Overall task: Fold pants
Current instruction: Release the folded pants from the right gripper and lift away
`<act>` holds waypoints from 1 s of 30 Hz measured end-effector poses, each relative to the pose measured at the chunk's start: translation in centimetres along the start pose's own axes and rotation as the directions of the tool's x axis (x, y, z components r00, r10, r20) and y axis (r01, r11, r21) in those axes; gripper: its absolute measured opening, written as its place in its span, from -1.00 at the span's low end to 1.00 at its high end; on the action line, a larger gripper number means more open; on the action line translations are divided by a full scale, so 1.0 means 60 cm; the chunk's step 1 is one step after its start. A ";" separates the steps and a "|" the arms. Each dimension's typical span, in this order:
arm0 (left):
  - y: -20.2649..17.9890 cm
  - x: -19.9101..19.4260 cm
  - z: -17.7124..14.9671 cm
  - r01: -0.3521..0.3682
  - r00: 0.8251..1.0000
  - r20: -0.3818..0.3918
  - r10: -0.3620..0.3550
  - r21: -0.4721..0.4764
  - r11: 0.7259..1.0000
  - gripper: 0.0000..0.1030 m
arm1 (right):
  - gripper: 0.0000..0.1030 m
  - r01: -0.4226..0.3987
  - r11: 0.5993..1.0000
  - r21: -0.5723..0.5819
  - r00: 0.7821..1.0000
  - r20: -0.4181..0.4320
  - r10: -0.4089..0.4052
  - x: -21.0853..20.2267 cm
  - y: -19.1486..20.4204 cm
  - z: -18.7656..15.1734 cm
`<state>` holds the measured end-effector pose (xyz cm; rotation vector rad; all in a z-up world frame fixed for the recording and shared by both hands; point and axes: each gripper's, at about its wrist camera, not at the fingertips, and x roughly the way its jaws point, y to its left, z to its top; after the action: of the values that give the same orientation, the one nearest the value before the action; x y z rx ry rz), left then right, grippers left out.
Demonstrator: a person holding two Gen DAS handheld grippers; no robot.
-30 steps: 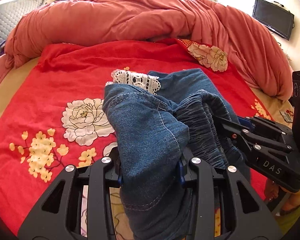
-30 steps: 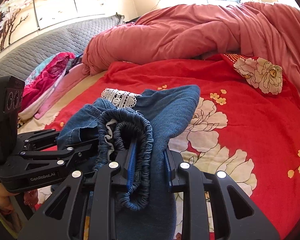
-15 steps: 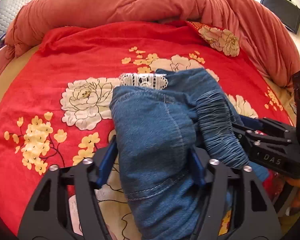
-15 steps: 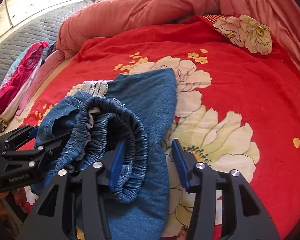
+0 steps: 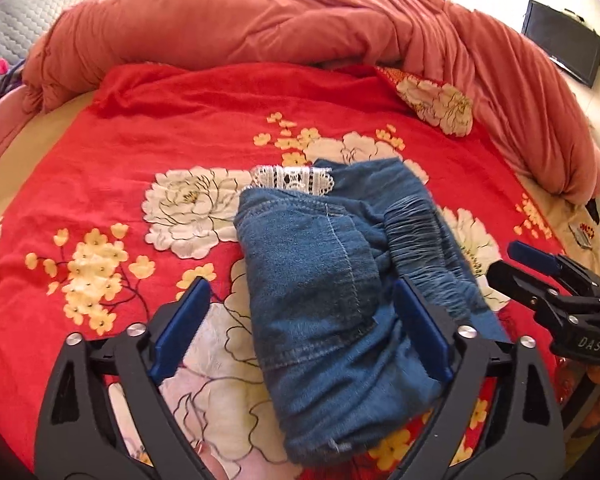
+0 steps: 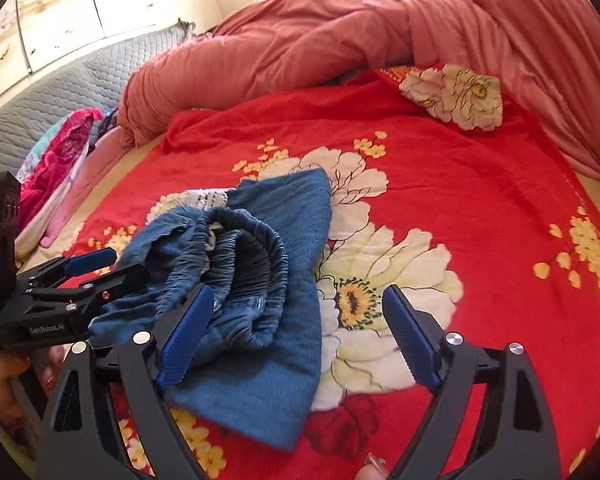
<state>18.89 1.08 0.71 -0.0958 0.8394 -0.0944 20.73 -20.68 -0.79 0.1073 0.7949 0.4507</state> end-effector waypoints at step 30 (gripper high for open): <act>-0.057 -0.211 -0.126 -0.044 0.977 0.211 0.041 0.009 0.999 0.82 | 0.91 0.082 0.992 -0.097 0.969 0.239 -0.057 -0.235 0.064 -0.086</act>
<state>4.71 -1.14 5.45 -0.0734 0.6284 -0.0486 7.13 -23.66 5.95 0.0327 0.5376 0.4042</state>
